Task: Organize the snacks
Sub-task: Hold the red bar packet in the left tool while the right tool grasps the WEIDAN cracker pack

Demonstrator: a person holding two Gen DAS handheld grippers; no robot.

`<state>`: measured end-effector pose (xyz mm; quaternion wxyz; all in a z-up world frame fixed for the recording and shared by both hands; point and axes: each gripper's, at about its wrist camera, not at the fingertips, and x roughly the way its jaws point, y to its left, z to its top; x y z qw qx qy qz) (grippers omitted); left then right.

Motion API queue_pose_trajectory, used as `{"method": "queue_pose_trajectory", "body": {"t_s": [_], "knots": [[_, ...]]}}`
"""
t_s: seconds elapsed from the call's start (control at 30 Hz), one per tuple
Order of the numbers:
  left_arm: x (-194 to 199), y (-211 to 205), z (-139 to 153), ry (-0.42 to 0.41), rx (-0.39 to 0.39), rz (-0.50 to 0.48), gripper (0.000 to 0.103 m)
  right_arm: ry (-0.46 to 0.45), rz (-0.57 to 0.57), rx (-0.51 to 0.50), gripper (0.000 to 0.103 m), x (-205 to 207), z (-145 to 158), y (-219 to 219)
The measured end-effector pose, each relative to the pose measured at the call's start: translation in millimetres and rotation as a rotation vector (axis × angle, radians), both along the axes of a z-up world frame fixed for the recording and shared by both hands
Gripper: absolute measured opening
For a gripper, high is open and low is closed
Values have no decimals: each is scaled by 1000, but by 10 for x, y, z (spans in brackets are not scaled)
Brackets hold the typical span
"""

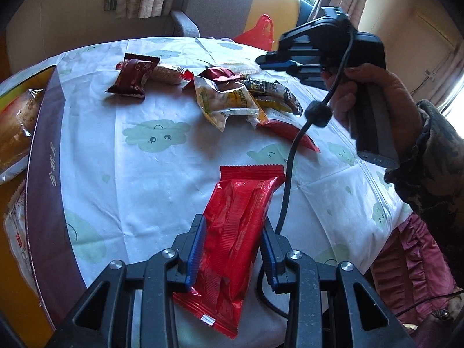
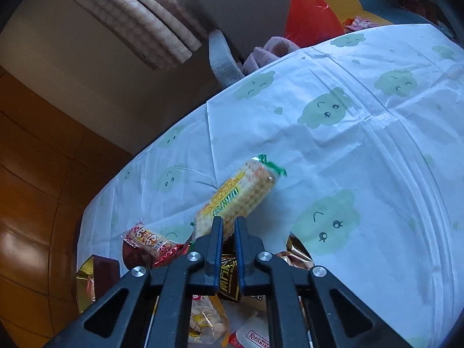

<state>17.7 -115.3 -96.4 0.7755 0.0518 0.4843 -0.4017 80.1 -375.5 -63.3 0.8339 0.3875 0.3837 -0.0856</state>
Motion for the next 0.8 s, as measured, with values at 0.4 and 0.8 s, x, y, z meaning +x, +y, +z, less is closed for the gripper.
{"method": "queue_pose_trajectory", "body": {"t_s": [0.4,0.8], "knots": [[-22,8,-5,-12,-1,1,37,87,-41,145,56,222,-219,-45],[-75,7,-2,-47,-1,-18,36,296,-103,-48,73,949,-255,36]]}}
